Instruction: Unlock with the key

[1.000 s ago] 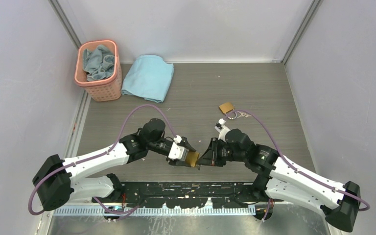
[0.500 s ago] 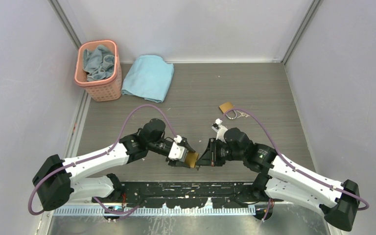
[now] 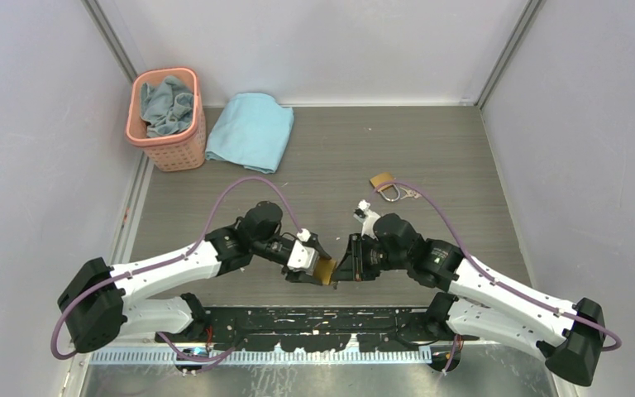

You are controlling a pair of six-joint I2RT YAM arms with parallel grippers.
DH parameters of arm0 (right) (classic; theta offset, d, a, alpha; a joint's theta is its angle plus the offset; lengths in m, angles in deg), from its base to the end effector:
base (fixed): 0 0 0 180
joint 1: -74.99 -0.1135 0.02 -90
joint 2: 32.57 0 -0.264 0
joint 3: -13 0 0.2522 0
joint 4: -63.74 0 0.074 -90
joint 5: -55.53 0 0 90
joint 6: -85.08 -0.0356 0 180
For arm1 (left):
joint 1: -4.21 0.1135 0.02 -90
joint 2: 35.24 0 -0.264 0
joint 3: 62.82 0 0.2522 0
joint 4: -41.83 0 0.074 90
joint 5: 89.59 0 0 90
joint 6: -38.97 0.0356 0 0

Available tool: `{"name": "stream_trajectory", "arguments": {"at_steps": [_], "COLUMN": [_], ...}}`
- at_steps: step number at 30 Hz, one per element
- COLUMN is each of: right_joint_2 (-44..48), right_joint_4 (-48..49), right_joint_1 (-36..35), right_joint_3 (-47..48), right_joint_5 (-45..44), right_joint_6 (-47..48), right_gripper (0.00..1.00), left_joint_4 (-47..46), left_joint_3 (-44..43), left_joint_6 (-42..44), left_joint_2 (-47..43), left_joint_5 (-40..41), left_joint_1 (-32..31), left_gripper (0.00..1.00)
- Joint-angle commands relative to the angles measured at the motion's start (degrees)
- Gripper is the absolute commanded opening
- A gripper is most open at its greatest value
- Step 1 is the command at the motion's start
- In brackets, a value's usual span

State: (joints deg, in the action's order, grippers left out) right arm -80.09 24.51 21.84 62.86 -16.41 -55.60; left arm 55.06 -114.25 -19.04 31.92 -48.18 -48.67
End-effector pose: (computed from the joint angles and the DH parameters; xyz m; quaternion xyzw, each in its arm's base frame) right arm 0.0991 0.1506 0.2538 -0.0892 0.8817 0.4341 0.1618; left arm 0.1269 -0.2120 0.2412 0.6840 0.4385 -0.4325 0.3909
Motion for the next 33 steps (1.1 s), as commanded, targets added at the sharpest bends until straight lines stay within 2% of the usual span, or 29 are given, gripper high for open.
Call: {"name": "stream_trajectory", "arguments": {"at_steps": [1,4,5,10,15,33], "right_joint_2": [0.89,5.14,6.56,11.68,12.55,6.83], "right_joint_4": [6.26,1.15,-0.63,-6.27,-8.27,0.06], "right_joint_1": [-0.02,-0.02,-0.03,-0.03,-0.03,-0.03], "right_joint_3": [4.29,5.17,5.23,5.07,3.88,1.30], "right_joint_5": [-3.45,-3.90,-4.30,-5.48,-5.33,-2.86], "right_joint_6": [1.51,1.22,0.95,-0.09,-0.30,-1.50], "right_gripper": [0.31,0.52,0.55,0.58,0.53,0.33], "left_joint_4": [-11.20,-7.30,-7.07,-7.03,-8.30,-10.16], "left_joint_3": [-3.58,-3.51,-3.28,-3.10,-3.13,-2.87], "left_joint_6": [2.43,5.18,5.52,6.45,6.51,6.44], "left_joint_2": [-1.72,-2.64,-2.92,-3.00,-2.57,-2.50], "left_joint_5": [-5.02,-1.95,-1.52,0.29,1.85,2.78], "left_joint_1": [-2.84,-2.83,-2.83,-2.75,-2.75,-2.75], "left_gripper": [0.00,0.00,0.00,0.00,0.00,0.00]}}
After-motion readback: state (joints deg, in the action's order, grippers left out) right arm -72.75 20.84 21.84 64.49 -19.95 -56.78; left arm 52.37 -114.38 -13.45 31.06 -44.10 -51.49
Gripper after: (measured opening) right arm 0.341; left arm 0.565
